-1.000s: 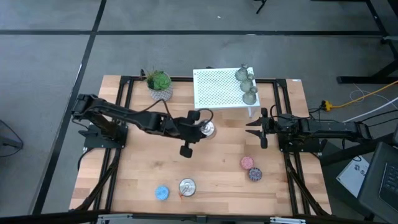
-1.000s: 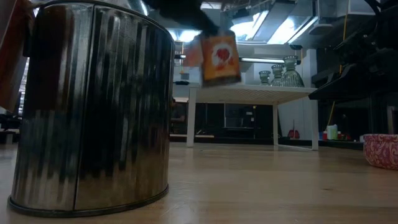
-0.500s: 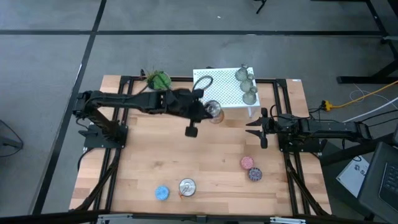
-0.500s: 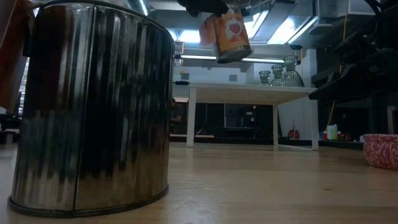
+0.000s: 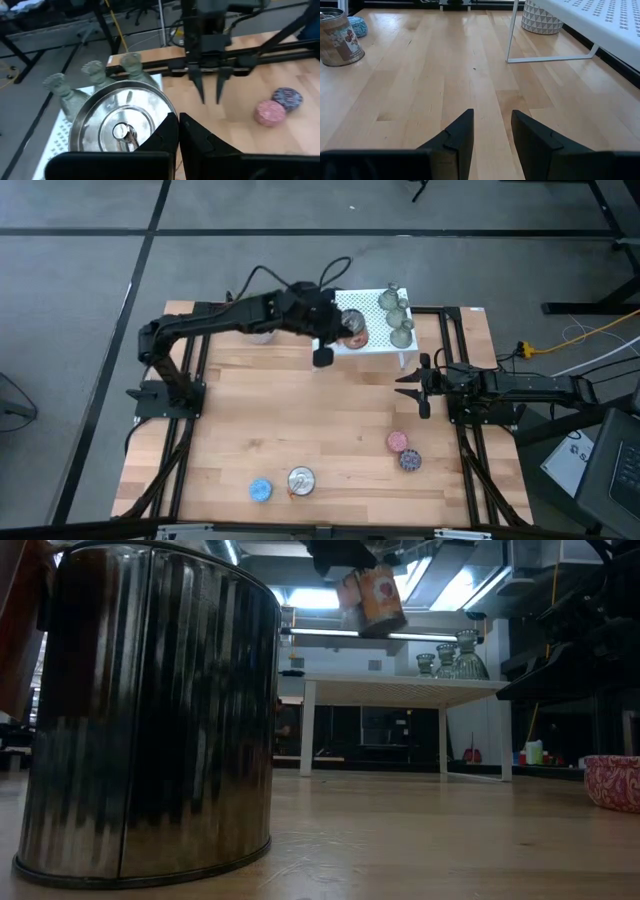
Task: Pick & Place candle stick holders
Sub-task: Put the top silver scented candle on the shelf
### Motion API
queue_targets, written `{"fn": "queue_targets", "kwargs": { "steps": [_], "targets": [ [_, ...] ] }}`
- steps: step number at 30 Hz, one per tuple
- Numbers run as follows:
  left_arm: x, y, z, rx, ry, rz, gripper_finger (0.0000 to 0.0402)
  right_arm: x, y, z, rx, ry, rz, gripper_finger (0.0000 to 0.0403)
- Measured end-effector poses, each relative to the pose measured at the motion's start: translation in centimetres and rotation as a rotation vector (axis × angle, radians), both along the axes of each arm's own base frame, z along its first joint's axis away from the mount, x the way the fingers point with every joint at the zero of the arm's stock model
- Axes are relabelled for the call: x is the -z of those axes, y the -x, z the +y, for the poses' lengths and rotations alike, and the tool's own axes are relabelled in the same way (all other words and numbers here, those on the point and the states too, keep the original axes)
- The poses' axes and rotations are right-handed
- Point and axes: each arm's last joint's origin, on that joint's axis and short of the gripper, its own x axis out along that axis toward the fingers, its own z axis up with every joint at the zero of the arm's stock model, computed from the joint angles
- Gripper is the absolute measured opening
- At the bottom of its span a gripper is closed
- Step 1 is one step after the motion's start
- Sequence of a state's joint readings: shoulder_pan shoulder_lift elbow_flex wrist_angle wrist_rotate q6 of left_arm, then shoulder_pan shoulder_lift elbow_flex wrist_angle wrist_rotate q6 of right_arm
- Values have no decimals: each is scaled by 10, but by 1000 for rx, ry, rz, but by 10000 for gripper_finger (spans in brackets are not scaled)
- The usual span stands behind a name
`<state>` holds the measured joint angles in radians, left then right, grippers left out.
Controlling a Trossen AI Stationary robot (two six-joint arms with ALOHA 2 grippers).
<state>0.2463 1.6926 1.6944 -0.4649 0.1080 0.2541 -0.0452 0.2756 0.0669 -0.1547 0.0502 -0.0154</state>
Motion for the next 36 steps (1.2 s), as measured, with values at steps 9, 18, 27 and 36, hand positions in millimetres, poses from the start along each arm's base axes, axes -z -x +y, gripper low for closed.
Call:
{"fn": "queue_targets", "kwargs": {
  "steps": [9, 18, 27, 36],
  "targets": [
    [4, -38, 48, -42, 17, 53, 2, 0, 0, 0, 0, 0, 0, 135],
    [17, -53, 99, -135, 38, 100, 2, 0, 0, 0, 0, 0, 0, 135],
    [35, -47, 131, -216, 83, 138, 2, 0, 0, 0, 0, 0, 0, 135],
    [50, -59, 143, -236, 81, 96, 2, 0, 0, 0, 0, 0, 2, 135]
  ]
}}
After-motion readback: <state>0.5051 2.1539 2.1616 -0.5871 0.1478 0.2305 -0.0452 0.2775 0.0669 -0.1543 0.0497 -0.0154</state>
